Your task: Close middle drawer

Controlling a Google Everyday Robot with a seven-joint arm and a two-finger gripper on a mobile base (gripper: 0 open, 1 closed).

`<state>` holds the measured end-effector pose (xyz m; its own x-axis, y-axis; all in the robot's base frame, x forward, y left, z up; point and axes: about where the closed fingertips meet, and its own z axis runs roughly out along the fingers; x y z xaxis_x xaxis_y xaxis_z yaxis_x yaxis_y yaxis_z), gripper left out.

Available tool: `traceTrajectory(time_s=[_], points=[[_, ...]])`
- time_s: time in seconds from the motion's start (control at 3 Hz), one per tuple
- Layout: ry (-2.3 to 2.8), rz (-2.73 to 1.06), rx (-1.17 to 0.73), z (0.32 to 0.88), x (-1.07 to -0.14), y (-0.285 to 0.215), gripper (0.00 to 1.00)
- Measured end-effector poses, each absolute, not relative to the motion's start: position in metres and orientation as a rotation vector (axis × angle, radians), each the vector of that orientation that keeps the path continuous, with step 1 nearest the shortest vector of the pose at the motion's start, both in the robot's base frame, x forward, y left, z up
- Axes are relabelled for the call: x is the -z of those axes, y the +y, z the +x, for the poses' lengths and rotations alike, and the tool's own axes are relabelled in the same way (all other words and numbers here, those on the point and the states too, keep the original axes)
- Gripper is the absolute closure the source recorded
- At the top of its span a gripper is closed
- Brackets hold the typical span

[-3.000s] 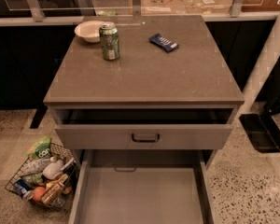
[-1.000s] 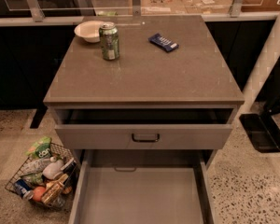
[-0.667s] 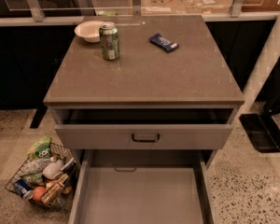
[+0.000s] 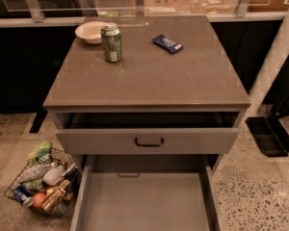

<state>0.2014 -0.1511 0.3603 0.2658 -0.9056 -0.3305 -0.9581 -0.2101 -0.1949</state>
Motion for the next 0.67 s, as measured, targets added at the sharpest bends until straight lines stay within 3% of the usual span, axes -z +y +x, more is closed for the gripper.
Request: traceTrajectory(time_s=[0.67], points=[[1.615,-2.215,-0.071,0.245,-0.365,-0.139,1.0]])
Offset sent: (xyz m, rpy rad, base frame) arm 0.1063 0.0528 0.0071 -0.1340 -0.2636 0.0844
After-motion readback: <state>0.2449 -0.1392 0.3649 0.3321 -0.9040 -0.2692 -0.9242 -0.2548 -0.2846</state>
